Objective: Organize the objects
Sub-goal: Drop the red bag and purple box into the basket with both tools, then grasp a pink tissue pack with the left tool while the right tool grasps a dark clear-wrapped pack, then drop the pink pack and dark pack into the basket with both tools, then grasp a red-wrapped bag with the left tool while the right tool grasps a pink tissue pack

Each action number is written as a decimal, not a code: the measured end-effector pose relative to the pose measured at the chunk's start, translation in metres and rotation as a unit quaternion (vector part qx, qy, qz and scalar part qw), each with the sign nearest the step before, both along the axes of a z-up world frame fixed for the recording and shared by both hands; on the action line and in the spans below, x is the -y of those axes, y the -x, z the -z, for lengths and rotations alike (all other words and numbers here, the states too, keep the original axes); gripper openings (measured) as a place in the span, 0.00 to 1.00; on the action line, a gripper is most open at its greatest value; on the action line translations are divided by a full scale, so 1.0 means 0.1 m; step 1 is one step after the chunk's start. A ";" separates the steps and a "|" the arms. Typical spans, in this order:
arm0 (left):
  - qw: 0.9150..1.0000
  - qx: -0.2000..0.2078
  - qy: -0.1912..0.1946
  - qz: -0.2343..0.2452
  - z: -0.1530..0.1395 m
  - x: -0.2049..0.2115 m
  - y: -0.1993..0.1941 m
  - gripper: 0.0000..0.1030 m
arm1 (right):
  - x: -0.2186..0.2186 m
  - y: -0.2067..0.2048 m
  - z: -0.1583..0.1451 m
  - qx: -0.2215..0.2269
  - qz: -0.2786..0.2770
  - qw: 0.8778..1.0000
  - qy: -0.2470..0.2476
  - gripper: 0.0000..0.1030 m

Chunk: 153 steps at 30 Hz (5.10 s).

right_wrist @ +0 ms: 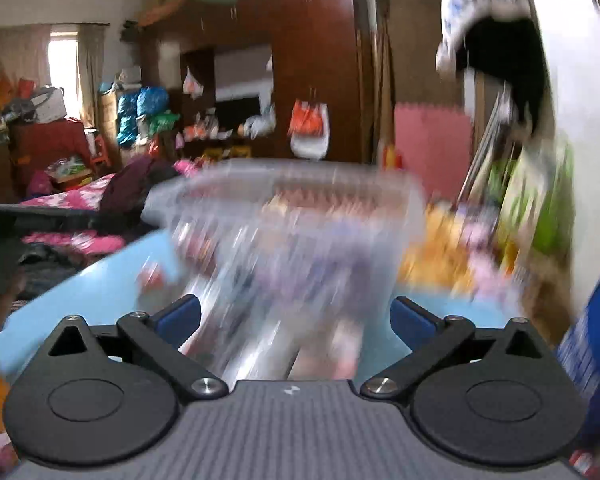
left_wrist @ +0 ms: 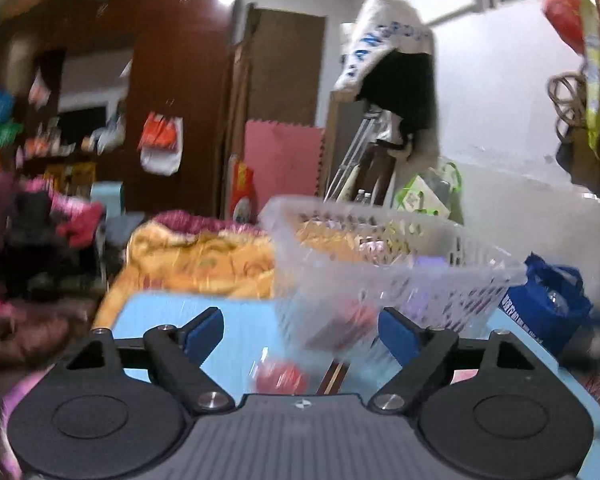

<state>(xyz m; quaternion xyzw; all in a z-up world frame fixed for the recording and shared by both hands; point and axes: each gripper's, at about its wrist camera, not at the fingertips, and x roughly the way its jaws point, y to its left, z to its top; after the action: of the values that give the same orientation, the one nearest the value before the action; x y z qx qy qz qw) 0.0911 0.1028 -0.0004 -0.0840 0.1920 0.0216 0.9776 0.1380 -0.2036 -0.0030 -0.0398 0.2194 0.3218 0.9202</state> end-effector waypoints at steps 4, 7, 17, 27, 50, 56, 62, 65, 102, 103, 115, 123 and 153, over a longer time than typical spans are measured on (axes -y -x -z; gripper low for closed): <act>0.999 0.012 0.016 0.045 0.24 0.21 0.25 0.85 | 0.03 0.18 0.42 -0.061 -0.026 0.996 -0.059 1.00; 0.995 0.004 -0.004 0.095 0.28 0.58 0.23 0.85 | -0.16 0.22 0.55 -0.064 -0.033 0.997 -0.040 1.00; 0.990 -0.031 -0.045 0.128 0.35 1.04 -0.14 0.85 | -0.40 0.27 0.64 -0.011 -0.016 1.000 0.013 0.90; 0.990 -0.027 -0.068 0.124 0.43 1.04 -0.10 0.85 | -0.42 0.36 0.73 -0.007 -0.008 1.000 0.018 0.80; 0.979 -0.055 -0.142 0.132 0.54 1.35 -0.13 0.82 | 0.00 0.55 0.71 0.006 0.010 1.000 0.011 0.79; 0.986 0.023 -0.108 0.129 0.40 1.17 0.13 0.81 | 0.23 0.51 0.63 0.009 0.021 0.999 -0.028 0.79; 0.989 0.057 -0.054 0.122 0.15 0.93 0.25 0.81 | 0.38 0.48 0.46 0.043 0.013 0.995 -0.094 0.79; 0.989 0.089 -0.033 0.116 -0.20 0.81 0.23 0.81 | 0.35 0.39 0.07 0.086 0.012 0.989 -0.117 0.79; 0.999 -0.027 -0.018 -0.003 0.06 -0.04 -0.22 1.00 | 0.15 -0.66 0.19 -0.031 0.015 0.999 -0.002 0.95; 0.999 -0.042 -0.012 -0.006 0.14 -0.10 -0.27 0.96 | 0.11 -0.72 0.23 -0.042 0.018 0.999 0.004 0.89; 0.994 -0.107 -0.005 -0.029 0.35 -0.22 -0.58 0.91 | -0.13 -0.87 0.45 -0.087 0.010 0.996 0.006 0.76; 0.988 -0.150 -0.007 -0.045 0.38 -0.07 -0.79 0.91 | -0.03 -0.77 0.50 -0.091 0.015 0.996 0.012 0.62; 0.999 0.016 -0.026 0.019 0.05 0.54 0.18 0.50 | 0.27 -0.05 0.25 -0.006 0.009 1.000 -0.020 0.54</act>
<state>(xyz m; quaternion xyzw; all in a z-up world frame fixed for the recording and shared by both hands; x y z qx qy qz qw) 0.0735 0.0488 -0.0053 -0.0552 0.1770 0.0068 0.9826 0.1431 -0.2303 -0.0280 -0.0176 0.2187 0.3178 0.9224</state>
